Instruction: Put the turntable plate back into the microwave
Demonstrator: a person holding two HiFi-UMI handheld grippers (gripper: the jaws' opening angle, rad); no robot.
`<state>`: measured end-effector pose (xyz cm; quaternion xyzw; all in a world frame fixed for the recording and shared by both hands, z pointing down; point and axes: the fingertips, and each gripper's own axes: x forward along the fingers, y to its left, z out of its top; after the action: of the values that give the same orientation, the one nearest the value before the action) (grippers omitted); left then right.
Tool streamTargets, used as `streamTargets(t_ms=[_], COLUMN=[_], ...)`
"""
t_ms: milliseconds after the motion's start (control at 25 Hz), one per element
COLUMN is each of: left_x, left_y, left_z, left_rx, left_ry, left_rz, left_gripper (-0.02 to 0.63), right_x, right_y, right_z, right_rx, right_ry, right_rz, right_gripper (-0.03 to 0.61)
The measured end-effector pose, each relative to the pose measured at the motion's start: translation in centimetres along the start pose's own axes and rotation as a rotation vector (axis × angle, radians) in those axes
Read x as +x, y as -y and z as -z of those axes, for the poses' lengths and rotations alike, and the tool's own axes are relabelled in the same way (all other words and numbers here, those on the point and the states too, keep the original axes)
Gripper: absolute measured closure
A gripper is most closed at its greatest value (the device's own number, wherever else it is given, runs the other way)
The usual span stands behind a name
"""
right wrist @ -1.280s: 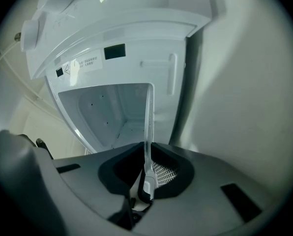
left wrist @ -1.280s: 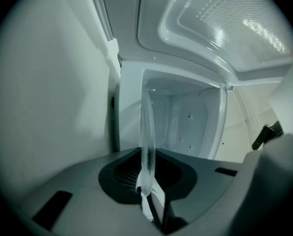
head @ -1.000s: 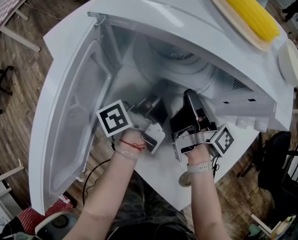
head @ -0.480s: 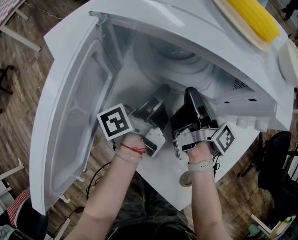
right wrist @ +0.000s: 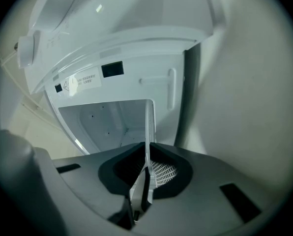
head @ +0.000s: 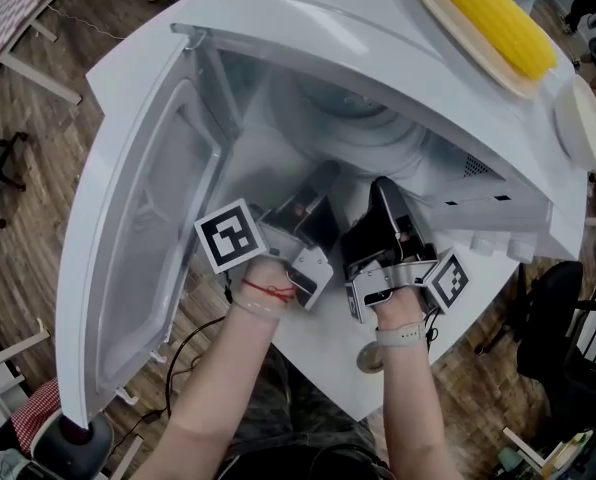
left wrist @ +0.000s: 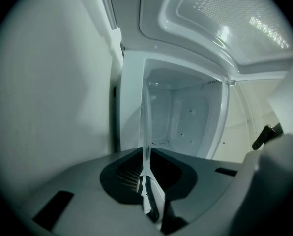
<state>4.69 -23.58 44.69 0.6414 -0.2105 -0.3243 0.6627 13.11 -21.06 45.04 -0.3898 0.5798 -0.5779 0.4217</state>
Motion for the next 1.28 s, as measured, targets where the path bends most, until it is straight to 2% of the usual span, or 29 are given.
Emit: streamTargets(t_ms=[280, 840, 1160, 1280], left_x=[0.0, -1.3, -2.4, -2.6], left_y=[-0.2, 0.1, 0.1, 0.1], left_z=[0.1, 0.5, 1.8, 2.6], left_rx=[0.01, 0.006, 0.015, 0.041], left_ry=[-0.004, 0.051, 0.022, -0.007], left_rz=[0.004, 0.024, 0.021, 0.009], left_gripper=[0.566, 0.566, 0.566, 0.568], right_x=[-0.4, -0.9, -0.4, -0.4], right_y=[0.1, 0.4, 0.4, 0.4], right_z=[0.2, 1.5, 1.3, 1.3], right_rx=[-0.014, -0.047, -0.049, -0.061], right_ry=[-0.012, -0.066, -0.054, -0.052], right_rz=[0.003, 0.009, 0.013, 0.019], right_gripper=[0.534, 0.535, 0.535, 0.535])
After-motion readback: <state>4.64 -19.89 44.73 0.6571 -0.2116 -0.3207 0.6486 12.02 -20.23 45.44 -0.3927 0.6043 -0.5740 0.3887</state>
